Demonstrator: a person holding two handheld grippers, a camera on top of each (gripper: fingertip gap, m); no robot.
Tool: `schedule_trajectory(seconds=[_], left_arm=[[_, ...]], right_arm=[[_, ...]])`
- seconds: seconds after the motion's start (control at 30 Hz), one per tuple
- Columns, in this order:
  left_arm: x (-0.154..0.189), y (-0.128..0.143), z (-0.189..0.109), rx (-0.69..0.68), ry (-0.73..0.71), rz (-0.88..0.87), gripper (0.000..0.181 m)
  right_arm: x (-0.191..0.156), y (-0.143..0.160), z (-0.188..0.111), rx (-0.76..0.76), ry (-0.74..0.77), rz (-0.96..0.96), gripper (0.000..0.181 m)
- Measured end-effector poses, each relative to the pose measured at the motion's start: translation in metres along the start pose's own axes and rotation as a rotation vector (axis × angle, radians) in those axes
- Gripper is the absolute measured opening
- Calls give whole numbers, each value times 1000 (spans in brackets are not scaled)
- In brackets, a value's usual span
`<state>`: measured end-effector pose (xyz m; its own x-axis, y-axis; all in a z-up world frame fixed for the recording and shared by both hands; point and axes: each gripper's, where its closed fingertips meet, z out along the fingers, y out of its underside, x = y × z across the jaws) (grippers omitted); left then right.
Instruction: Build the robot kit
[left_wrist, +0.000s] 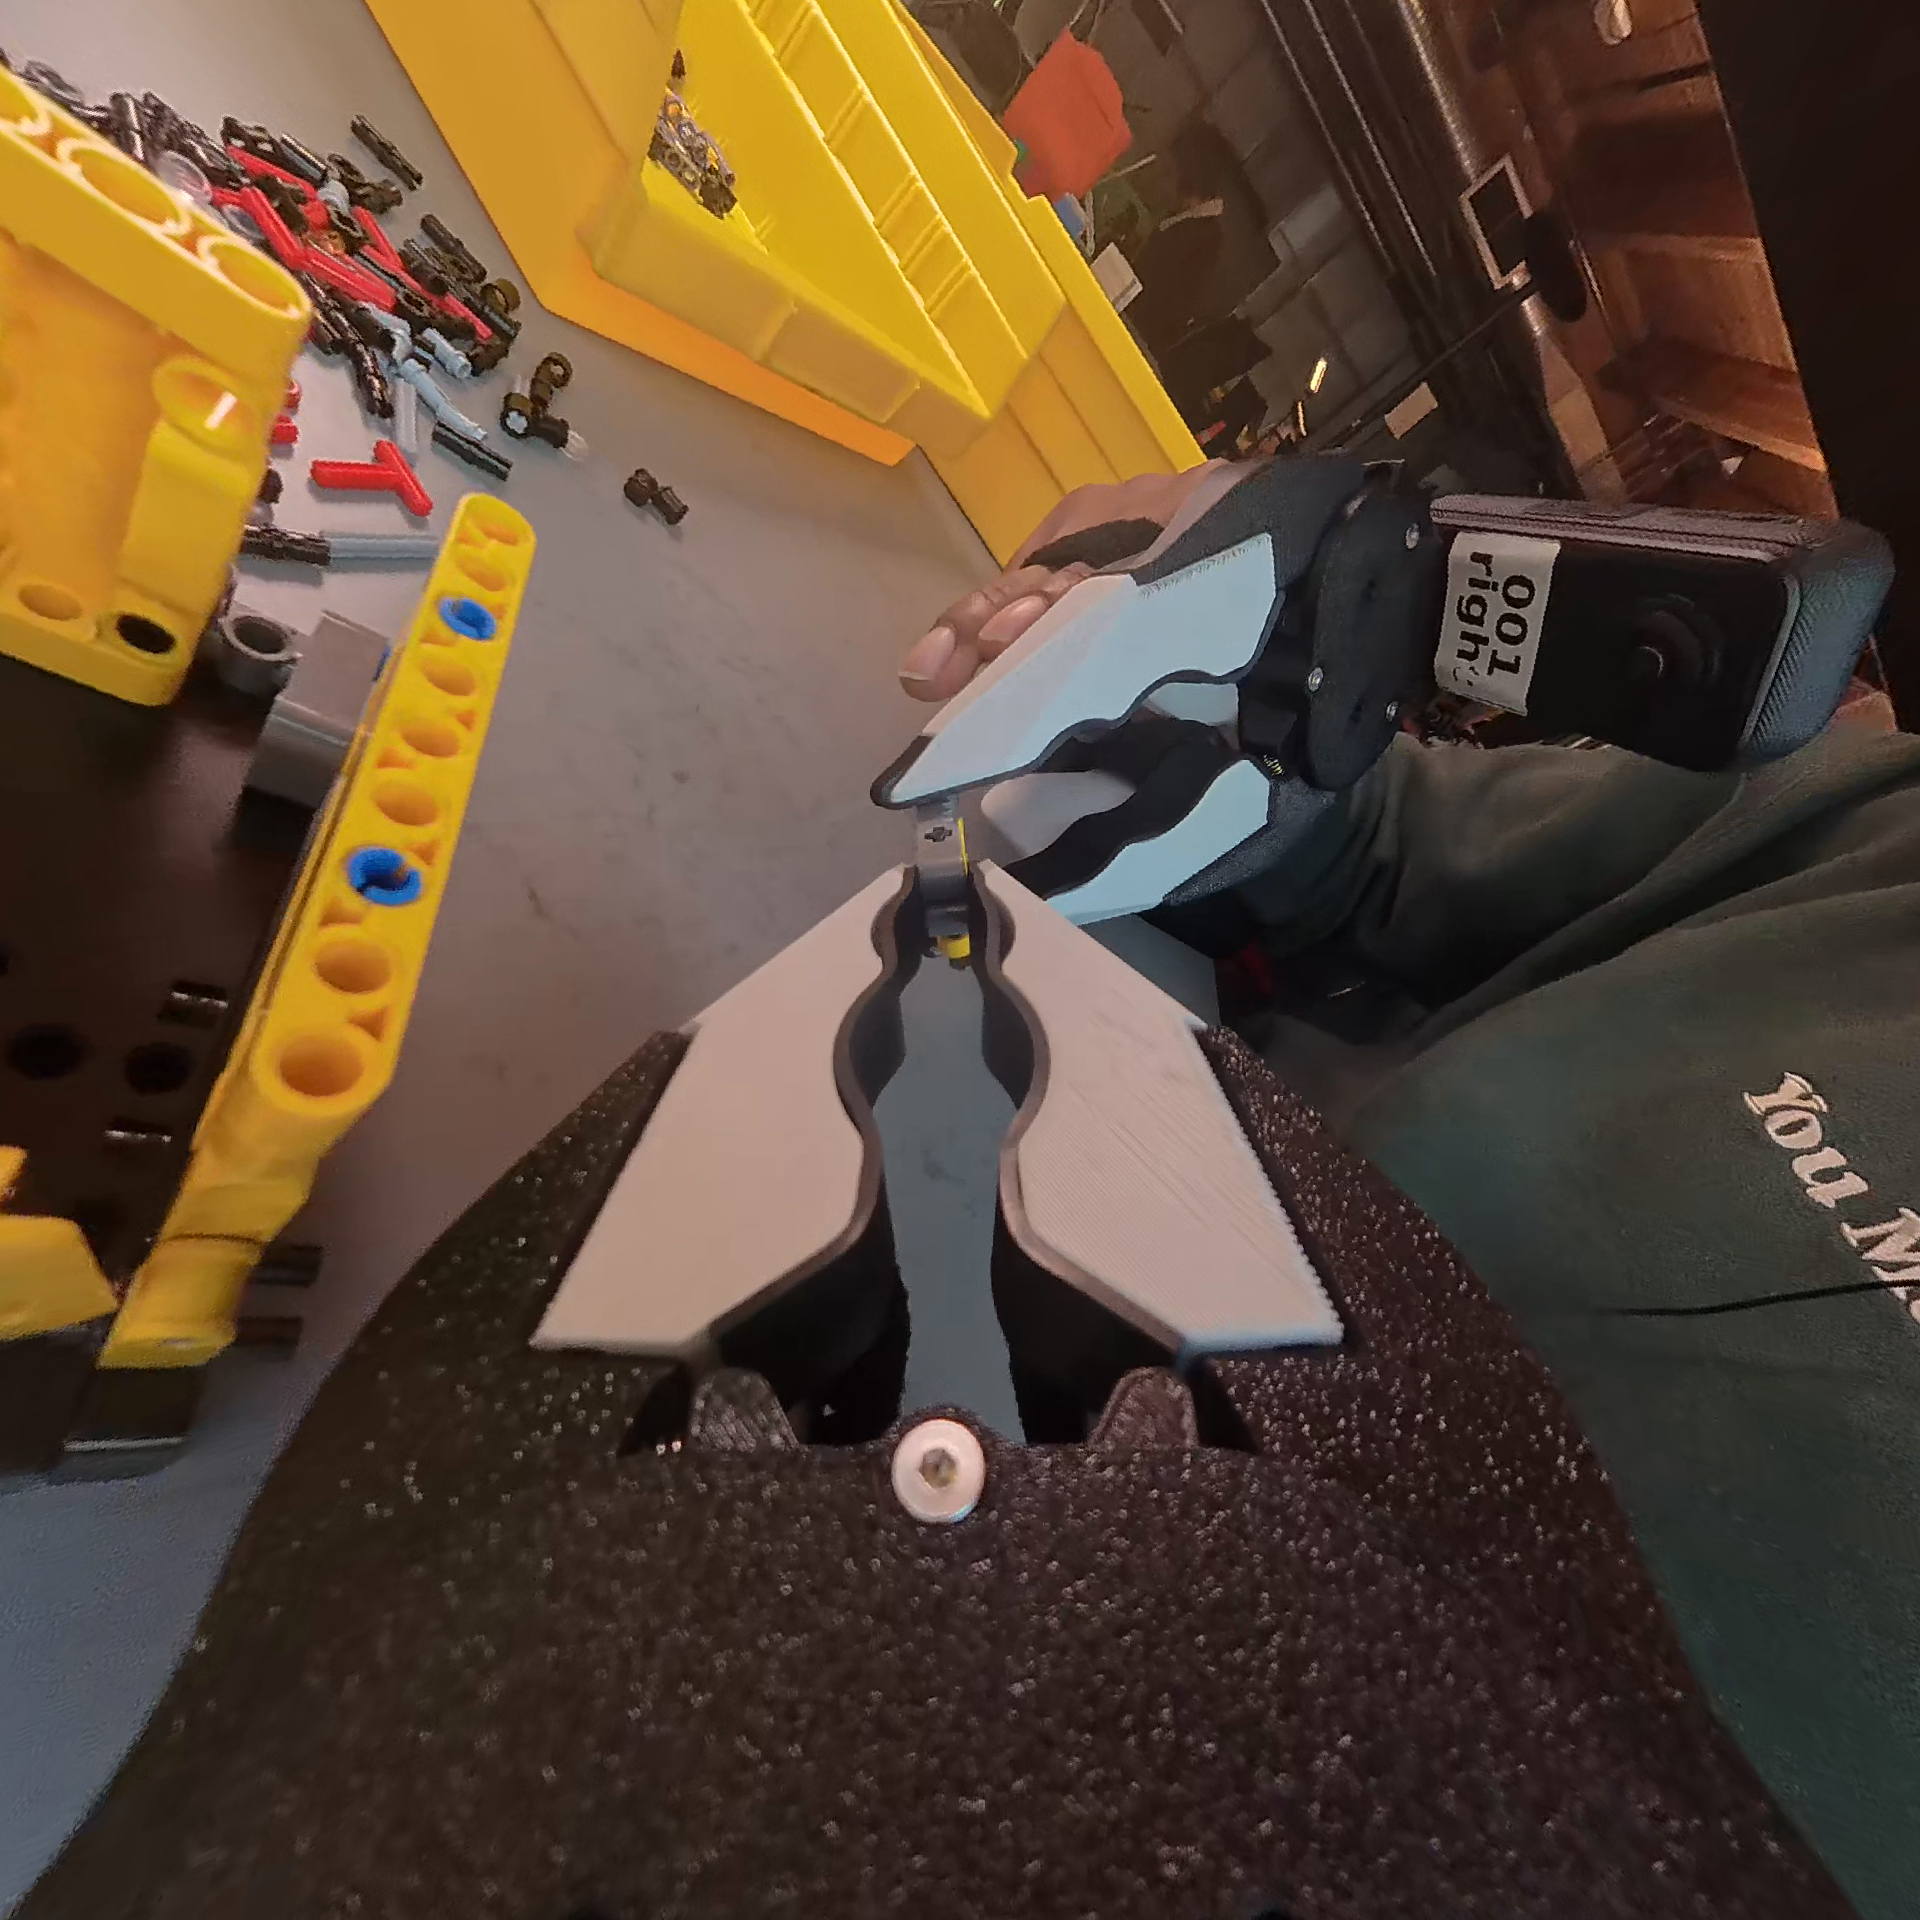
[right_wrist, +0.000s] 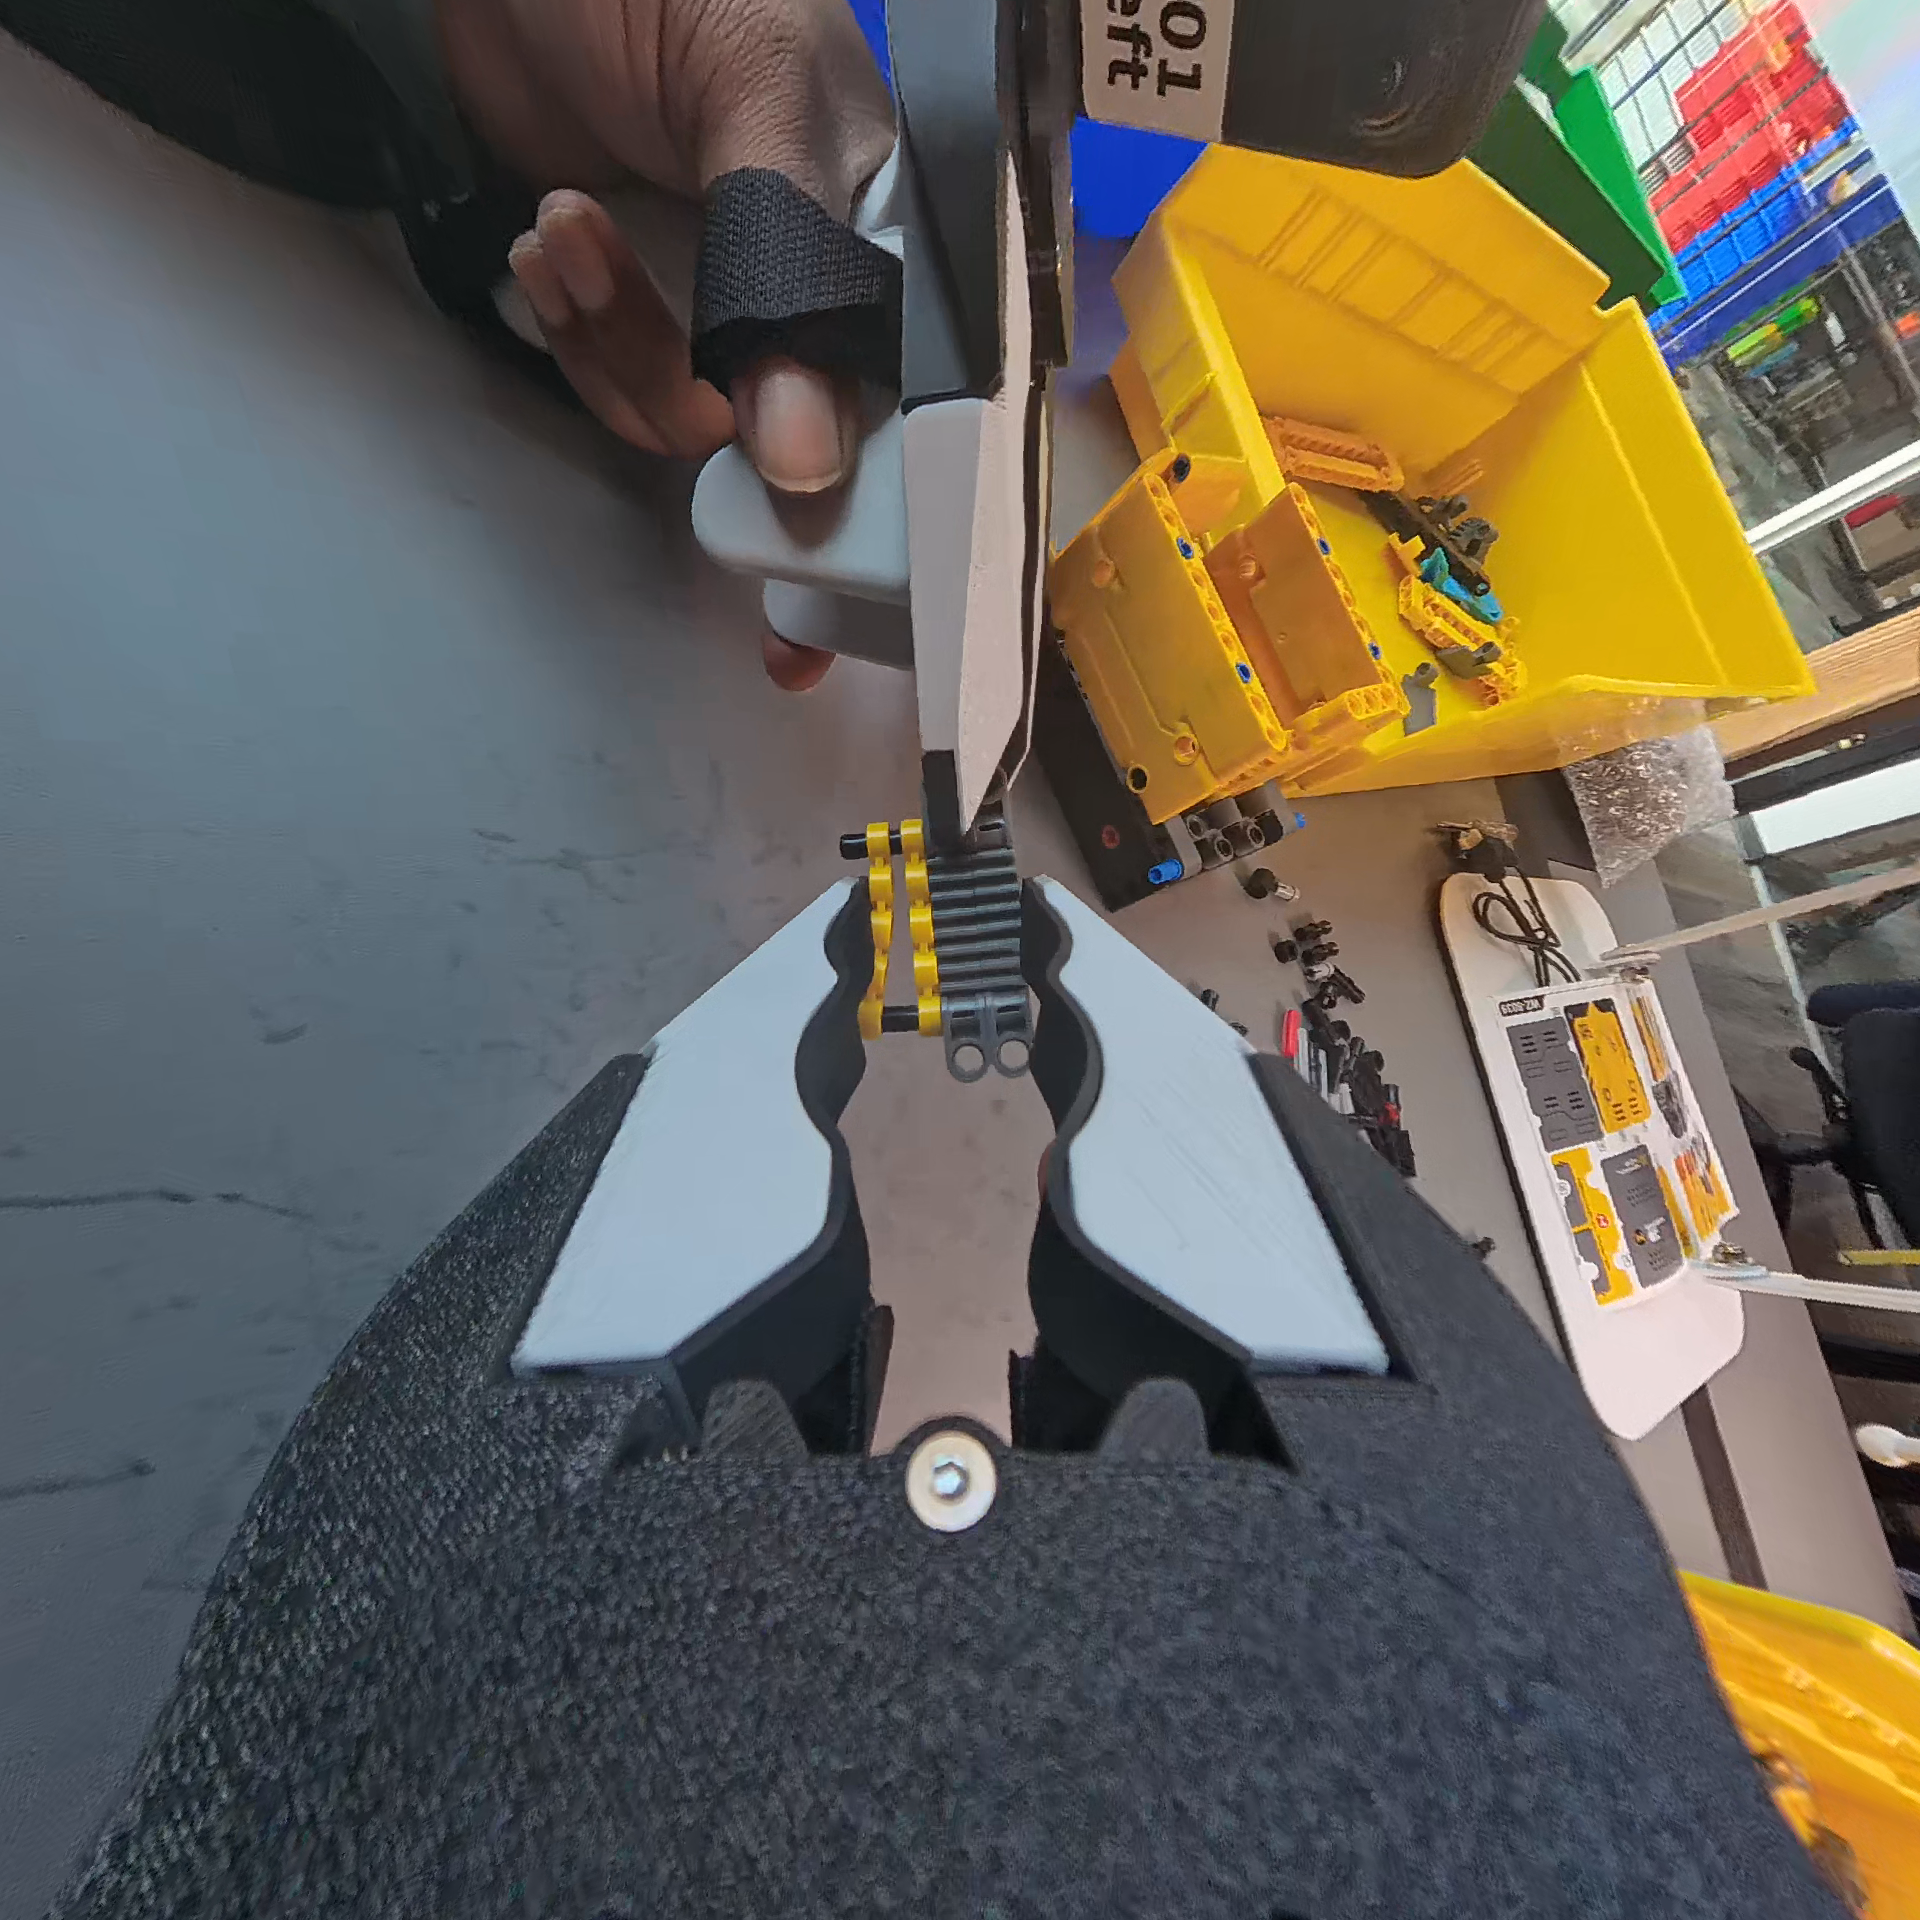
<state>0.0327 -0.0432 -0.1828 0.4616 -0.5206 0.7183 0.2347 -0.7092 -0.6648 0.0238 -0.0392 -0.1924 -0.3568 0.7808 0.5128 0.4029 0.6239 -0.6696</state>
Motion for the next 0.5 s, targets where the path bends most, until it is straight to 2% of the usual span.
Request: schedule_trajectory(seconds=[0.17,0.27,0.37,0.5], left_arm=[[3,-3,-2,24,21,-9,8],[4,-8,-5,53,41,-39,7],[-1,-7,-5,41,-4,-21,7],[-1,-5,-1,24,-19,-4,7]], right_arm=[[0,-3,-1,43,-66,132,28],[5,-7,-2,48,9,49,30],[6,2,1,-44,63,-57,31],[5,5,-1,-84,76,-121,30]])
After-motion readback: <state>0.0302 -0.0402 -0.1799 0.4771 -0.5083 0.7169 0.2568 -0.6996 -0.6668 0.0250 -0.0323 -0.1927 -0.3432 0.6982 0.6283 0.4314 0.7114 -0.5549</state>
